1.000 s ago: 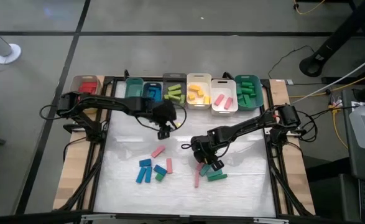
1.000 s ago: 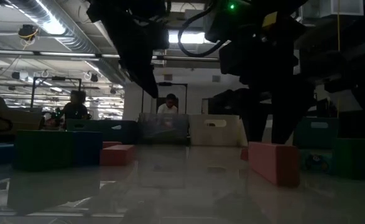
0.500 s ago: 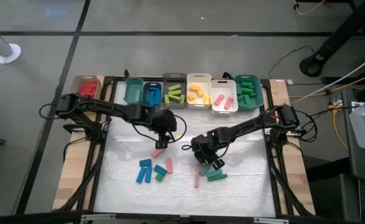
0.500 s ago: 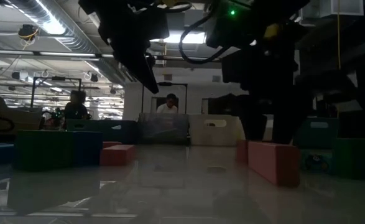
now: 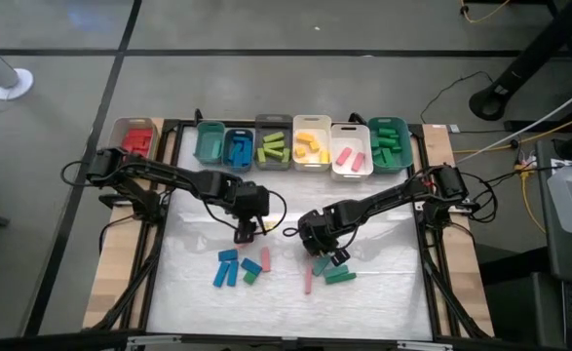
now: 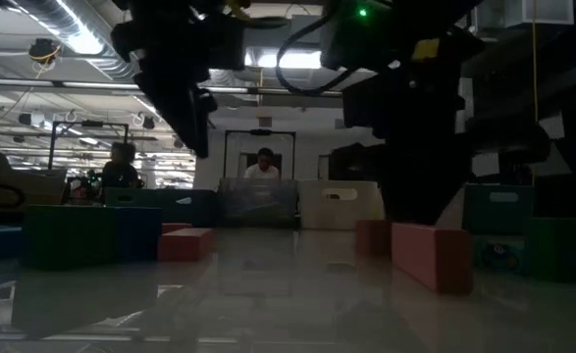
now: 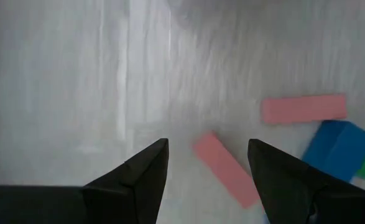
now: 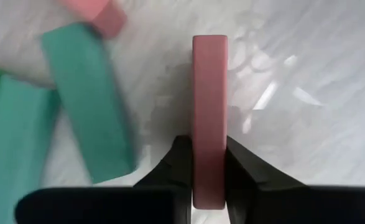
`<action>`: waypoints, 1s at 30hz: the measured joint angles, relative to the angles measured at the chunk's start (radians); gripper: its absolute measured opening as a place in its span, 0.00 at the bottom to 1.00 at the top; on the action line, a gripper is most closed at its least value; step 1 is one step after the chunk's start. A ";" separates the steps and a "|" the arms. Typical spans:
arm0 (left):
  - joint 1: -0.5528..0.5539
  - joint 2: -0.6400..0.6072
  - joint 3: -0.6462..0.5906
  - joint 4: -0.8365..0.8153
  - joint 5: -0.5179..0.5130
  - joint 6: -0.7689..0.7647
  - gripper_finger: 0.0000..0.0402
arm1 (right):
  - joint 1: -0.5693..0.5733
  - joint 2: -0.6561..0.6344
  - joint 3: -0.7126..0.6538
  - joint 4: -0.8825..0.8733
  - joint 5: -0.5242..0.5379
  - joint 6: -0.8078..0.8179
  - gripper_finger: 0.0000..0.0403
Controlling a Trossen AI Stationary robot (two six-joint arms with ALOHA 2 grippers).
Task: Sort blocks
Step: Put the pink block into the right white bin
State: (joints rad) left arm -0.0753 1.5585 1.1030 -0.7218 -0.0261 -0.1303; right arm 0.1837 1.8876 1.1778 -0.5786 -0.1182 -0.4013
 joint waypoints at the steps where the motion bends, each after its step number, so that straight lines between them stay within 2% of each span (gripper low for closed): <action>1: -0.005 0.000 0.000 -0.011 0.000 -0.039 0.52 | 0.000 0.001 0.016 -0.006 0.022 -0.008 0.13; 6: -0.029 0.001 0.000 -0.030 -0.001 -0.202 0.52 | -0.002 0.000 0.121 -0.165 0.169 -0.069 0.13; 11: -0.054 0.036 0.000 -0.026 -0.012 -0.264 0.52 | -0.003 -0.001 0.217 -0.336 0.322 -0.105 0.18; 15: -0.076 0.090 0.000 -0.027 -0.039 -0.265 0.52 | -0.017 -0.002 0.265 -0.452 0.447 -0.109 0.16; 20: -0.092 0.152 0.000 -0.027 -0.050 -0.267 0.52 | -0.071 -0.003 0.299 -0.567 0.508 -0.105 0.14; 26: -0.089 0.209 0.000 -0.031 -0.076 -0.308 0.52 | -0.153 -0.003 0.301 -0.652 0.609 -0.098 0.18; 30: -0.089 0.237 0.002 -0.025 -0.075 -0.307 0.52 | -0.213 -0.010 0.301 -0.723 0.661 -0.088 0.15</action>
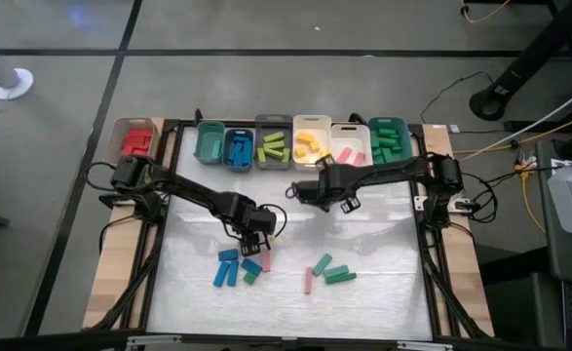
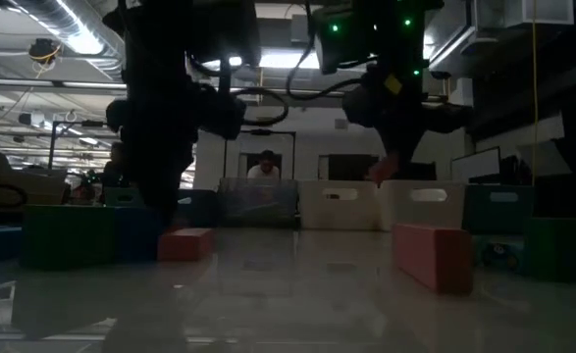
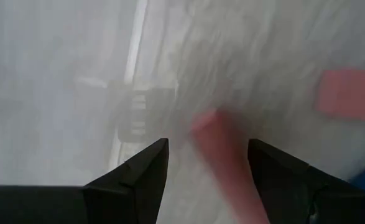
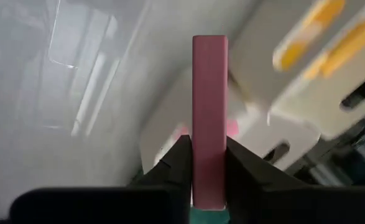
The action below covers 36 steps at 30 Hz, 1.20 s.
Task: Sort blocks
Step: Put the pink block into the right white bin
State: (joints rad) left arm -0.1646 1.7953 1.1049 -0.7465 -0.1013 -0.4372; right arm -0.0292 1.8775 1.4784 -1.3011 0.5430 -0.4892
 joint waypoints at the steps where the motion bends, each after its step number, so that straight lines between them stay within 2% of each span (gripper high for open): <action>1: 0.000 0.010 -0.001 -0.004 0.000 0.000 0.52 | -0.016 -0.004 0.000 -0.011 0.007 0.008 0.14; 10: 0.001 0.054 0.002 -0.003 0.001 0.053 0.49 | -0.206 -0.074 0.000 -0.016 0.013 0.025 0.18; 13: 0.000 0.055 0.001 -0.004 0.004 0.060 0.42 | -0.283 -0.073 0.000 -0.010 -0.049 0.025 0.18; 18: 0.000 0.056 0.001 -0.004 0.009 0.086 0.24 | -0.387 -0.063 -0.001 0.038 -0.237 0.026 0.19; 22: 0.001 0.057 0.000 -0.004 0.011 0.111 0.11 | -0.439 -0.062 -0.001 0.057 -0.267 0.051 0.19; 31: 0.003 0.057 0.003 -0.006 0.020 0.126 0.10 | -0.484 -0.062 -0.001 0.058 -0.267 0.103 0.20; 36: 0.005 0.062 0.036 -0.015 0.019 0.190 0.12 | -0.482 -0.062 -0.001 0.072 -0.267 0.103 0.27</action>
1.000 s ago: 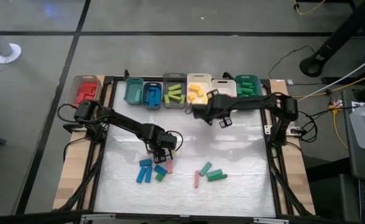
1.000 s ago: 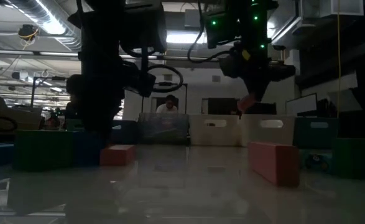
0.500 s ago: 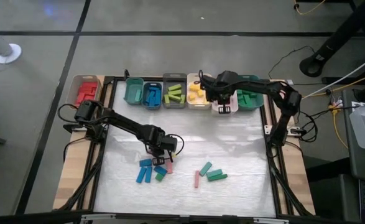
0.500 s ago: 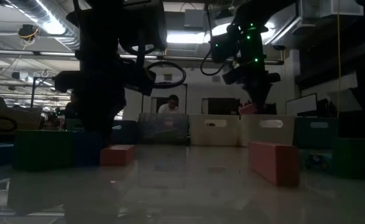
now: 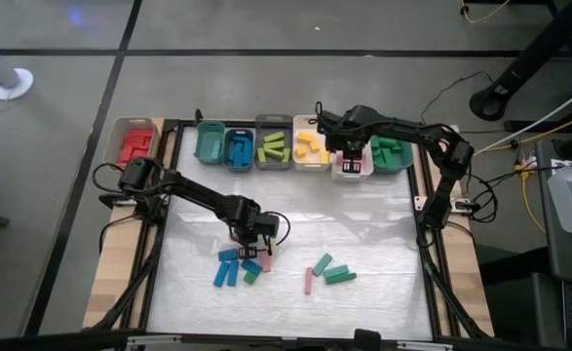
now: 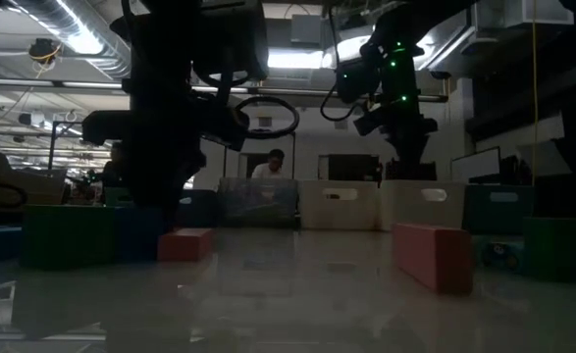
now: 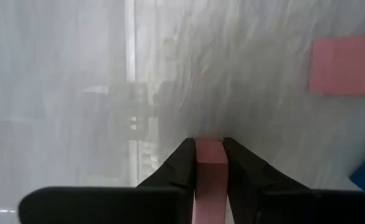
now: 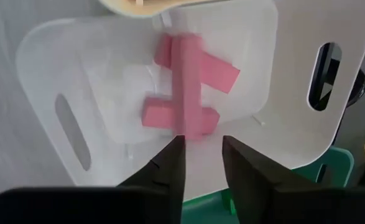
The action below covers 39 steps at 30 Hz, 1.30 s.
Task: Sort blocks
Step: Put the pink block into the right white bin
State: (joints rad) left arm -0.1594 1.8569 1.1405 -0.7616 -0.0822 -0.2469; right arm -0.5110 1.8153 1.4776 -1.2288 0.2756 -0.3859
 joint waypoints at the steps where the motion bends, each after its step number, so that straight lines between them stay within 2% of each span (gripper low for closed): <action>1: 0.002 0.001 0.005 -0.003 -0.001 0.023 0.11 | 0.000 0.000 0.000 0.005 0.000 0.000 0.29; 7: 0.053 0.002 0.033 0.017 -0.102 0.123 0.10 | 0.000 0.000 0.000 -0.003 0.004 0.000 0.38; 11: 0.108 0.002 0.053 0.037 -0.129 0.183 0.11 | 0.000 -0.008 0.000 -0.060 0.019 -0.021 0.39; 14: 0.156 0.002 0.063 0.126 -0.129 0.255 0.10 | -0.009 -0.054 0.000 -0.048 0.017 -0.064 0.39; 18: 0.224 0.001 0.075 0.352 -0.120 0.374 0.11 | -0.044 -0.136 0.000 -0.010 -0.007 -0.096 0.39; 22: 0.293 0.001 0.077 0.678 -0.040 0.443 0.11 | -0.105 -0.233 0.001 0.043 -0.055 -0.092 0.39; 27: 0.375 0.031 0.080 1.171 0.103 0.394 0.10 | -0.167 -0.311 0.001 0.115 -0.183 -0.030 0.39; 31: 0.421 0.107 0.096 1.501 0.195 0.347 0.12 | -0.170 -0.330 0.002 0.138 -0.255 0.021 0.39; 34: 0.437 0.189 0.157 1.598 0.204 0.332 0.11 | -0.149 -0.333 0.002 0.136 -0.290 0.024 0.39; 39: 0.449 0.336 0.316 1.578 0.205 0.373 0.12 | -0.099 -0.333 0.002 0.135 -0.294 0.023 0.39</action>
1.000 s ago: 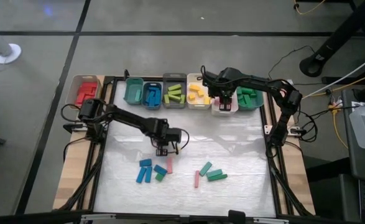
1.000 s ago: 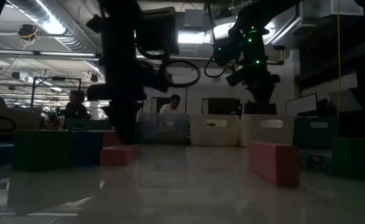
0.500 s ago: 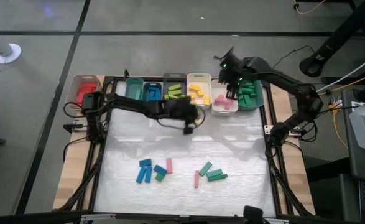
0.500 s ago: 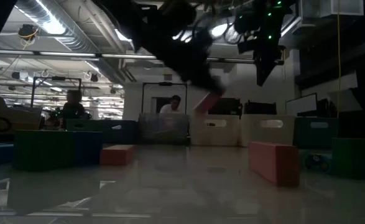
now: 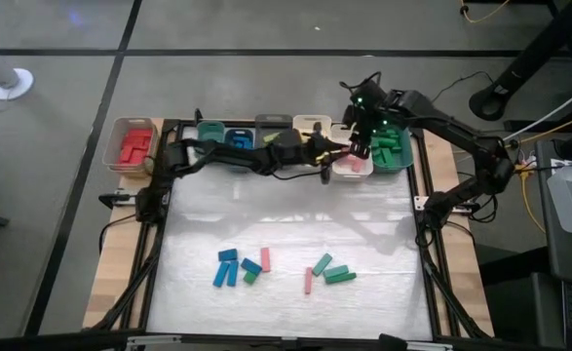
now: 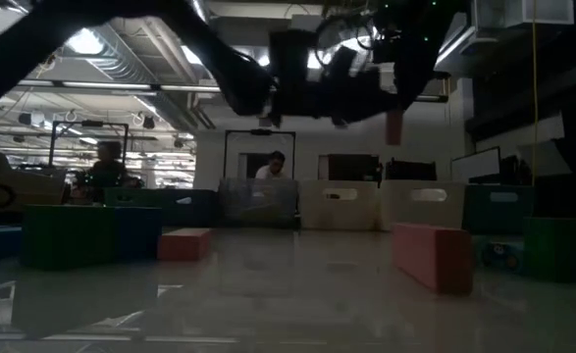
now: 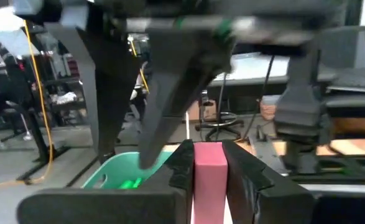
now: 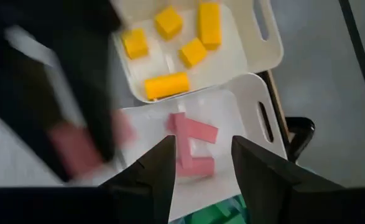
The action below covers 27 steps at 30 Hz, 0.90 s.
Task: Sort blocks
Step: Put the pink block into the right white bin, then put the green block into the right green bin
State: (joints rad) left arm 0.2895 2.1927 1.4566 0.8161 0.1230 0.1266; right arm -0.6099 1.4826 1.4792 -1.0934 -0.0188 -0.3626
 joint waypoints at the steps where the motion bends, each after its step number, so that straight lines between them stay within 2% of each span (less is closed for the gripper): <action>1: 0.002 0.030 0.032 0.000 -0.002 0.014 0.12 | 0.012 0.000 0.000 -0.003 0.001 0.000 0.39; 5: 0.009 0.132 0.125 0.003 -0.018 0.058 0.15 | 0.051 0.000 0.000 -0.040 0.017 -0.002 0.39; 8: 0.018 0.176 0.154 0.000 -0.038 0.107 0.16 | 0.083 0.000 0.000 -0.090 0.019 0.029 0.39; 10: 0.021 0.191 0.160 -0.001 -0.087 0.108 0.18 | 0.103 0.000 0.000 -0.116 0.017 0.074 0.39; 13: 0.024 0.191 0.160 -0.050 -0.157 0.061 0.22 | 0.138 0.000 0.000 -0.157 0.017 0.123 0.39; 21: 0.026 0.181 0.161 -0.077 -0.160 -0.014 0.38 | 0.274 0.000 0.000 -0.186 0.016 0.200 0.39; 24: 0.019 0.151 0.161 -0.115 -0.161 -0.011 0.41 | 0.333 0.000 -0.001 -0.228 0.017 0.238 0.39; 27: 0.010 0.084 0.160 -0.224 -0.160 0.025 0.41 | 0.403 0.000 -0.001 -0.269 0.015 0.294 0.39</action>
State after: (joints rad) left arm 0.2997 2.2766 1.6169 0.5924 -0.0369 0.1514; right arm -0.2071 1.4826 1.4784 -1.3621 -0.0036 -0.0686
